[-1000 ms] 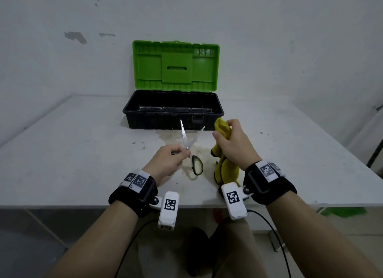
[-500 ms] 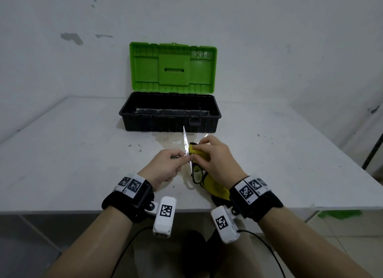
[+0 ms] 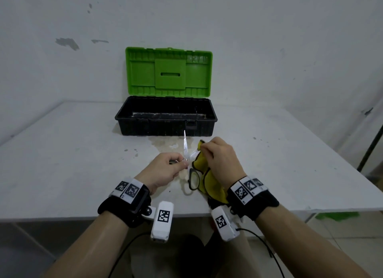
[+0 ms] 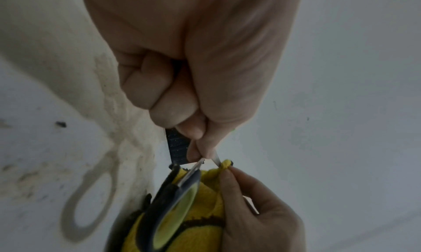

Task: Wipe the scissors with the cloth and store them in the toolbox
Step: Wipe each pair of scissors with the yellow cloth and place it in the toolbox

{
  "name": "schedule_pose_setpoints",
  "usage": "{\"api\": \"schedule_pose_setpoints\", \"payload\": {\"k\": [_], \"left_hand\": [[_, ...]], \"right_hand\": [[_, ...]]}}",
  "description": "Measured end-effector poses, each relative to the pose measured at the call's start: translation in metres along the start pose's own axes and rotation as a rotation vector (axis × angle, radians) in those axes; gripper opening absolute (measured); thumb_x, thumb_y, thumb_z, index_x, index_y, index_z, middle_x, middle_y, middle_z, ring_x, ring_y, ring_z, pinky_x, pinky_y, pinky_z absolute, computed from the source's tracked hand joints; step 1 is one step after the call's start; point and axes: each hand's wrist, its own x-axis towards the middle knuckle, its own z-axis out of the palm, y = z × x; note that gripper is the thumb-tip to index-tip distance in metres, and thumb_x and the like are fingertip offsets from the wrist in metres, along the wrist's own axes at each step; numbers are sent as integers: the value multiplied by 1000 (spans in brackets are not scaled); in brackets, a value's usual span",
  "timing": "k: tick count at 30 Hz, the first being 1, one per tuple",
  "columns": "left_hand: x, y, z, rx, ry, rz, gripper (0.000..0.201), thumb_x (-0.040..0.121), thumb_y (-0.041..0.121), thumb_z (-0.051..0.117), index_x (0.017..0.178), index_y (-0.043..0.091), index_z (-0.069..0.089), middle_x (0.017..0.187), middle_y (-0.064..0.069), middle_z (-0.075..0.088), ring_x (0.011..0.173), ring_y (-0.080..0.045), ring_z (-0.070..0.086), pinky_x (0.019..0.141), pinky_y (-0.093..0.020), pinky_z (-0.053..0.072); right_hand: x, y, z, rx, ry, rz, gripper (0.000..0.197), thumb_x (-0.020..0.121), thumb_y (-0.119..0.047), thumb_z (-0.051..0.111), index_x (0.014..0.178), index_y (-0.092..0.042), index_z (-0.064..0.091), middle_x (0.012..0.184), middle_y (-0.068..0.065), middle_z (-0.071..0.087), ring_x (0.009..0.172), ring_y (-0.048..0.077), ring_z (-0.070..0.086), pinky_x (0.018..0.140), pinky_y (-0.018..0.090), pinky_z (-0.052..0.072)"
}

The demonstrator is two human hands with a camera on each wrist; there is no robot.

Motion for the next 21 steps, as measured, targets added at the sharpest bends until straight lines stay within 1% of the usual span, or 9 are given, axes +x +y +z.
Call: {"api": "schedule_pose_setpoints", "payload": {"k": [2,4,7,9,11,13,16,19,21], "left_hand": [[-1,-1,0,2,-1,-21,25,98,23,61,91,0,68,53,3,42,39,-4,32,38,-13,28],[-2,-3,1,-50,-8,-59,27,98,22,61,95,-4,65,53,2,39,37,-4,30,37,-14,26],[-1,-2,0,-78,-8,-78,26,98,24,61,95,-2,65,55,1,38,39,-6,28,37,-17,24],[-1,0,2,-72,-10,-65,26,97,25,62,94,-1,65,55,0,39,39,-6,29,38,-17,24],[-2,3,3,-67,-13,-51,28,97,25,62,94,-3,64,54,0,38,37,-5,29,37,-16,24],[-3,4,3,-54,-24,-37,26,98,24,61,93,-1,65,54,0,38,37,-5,29,37,-15,25],[-5,2,0,-2,-43,-19,22,98,23,61,89,4,68,54,2,41,40,-5,31,39,-15,27],[-8,-2,-1,-2,-46,-31,24,97,23,61,91,1,69,52,6,42,39,-3,33,38,-13,28],[-9,-3,-1,-36,-44,-54,26,98,23,60,94,-2,67,52,5,41,37,-3,31,37,-13,26]], "right_hand": [[8,9,-7,18,34,124,18,97,-16,57,94,-12,73,91,1,60,80,16,58,77,34,53],[10,11,-13,51,79,172,18,98,-18,55,97,-13,72,92,0,60,79,14,59,74,29,54],[-2,-5,-13,125,82,79,15,99,-17,55,98,-13,69,94,-2,57,68,11,62,61,19,54],[-14,-18,-9,86,-5,-18,13,98,-15,54,99,-13,67,97,-2,57,71,10,60,66,21,53],[-19,-24,-3,16,-62,-92,13,96,-15,56,99,-10,68,99,1,60,80,14,59,73,26,52],[-18,-23,0,-5,-69,-88,14,96,-16,57,99,-9,69,98,3,61,82,16,59,75,28,51],[-7,-15,-3,-8,-28,41,15,97,-16,55,96,-10,69,95,1,59,81,14,57,76,26,49],[8,5,-12,10,48,253,16,96,-17,55,97,-12,70,96,1,64,88,14,58,83,28,49],[10,14,-17,10,113,317,15,95,-19,57,98,-15,71,97,0,67,90,12,58,82,18,45]]}}
